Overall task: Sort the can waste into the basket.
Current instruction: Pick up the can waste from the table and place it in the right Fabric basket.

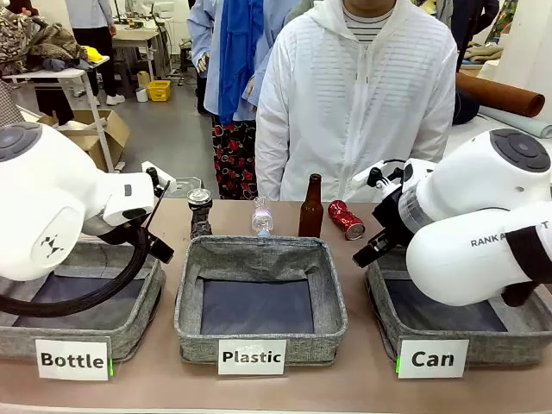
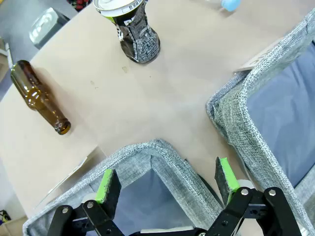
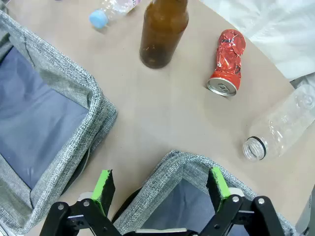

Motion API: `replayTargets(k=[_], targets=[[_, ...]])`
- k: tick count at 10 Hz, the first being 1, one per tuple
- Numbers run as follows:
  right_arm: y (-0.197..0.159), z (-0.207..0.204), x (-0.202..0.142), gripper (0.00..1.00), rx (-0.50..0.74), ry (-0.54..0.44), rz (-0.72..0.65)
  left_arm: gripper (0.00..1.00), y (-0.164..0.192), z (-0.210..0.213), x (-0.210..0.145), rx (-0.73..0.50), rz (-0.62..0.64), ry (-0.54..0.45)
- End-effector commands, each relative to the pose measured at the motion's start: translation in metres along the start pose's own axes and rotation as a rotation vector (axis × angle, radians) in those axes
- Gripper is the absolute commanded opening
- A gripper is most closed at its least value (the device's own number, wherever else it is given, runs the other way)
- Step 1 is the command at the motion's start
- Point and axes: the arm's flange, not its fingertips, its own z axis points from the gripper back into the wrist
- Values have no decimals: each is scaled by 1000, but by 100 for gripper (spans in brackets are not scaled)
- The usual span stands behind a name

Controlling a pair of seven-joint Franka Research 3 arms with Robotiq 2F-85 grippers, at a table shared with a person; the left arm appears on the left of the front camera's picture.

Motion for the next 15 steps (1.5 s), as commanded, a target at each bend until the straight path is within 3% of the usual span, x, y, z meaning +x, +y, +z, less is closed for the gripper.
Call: replayTargets(k=[1, 12, 13, 14, 15], targets=[[0, 0, 0, 100, 0, 0, 0, 100, 0, 0, 0, 0, 0, 0], [0, 0, 0, 100, 0, 0, 1, 100, 0, 0, 0, 0, 0, 0], [-5, 16, 8, 100, 64, 43, 23, 100, 0, 0, 0, 0, 0, 0], [-18, 63, 19, 100, 145, 5, -30, 100, -4, 54, 10, -20, 5, -38], [-25, 118, 33, 100, 175, 39, -185, 100, 2, 107, 10, -141, 65, -48]])
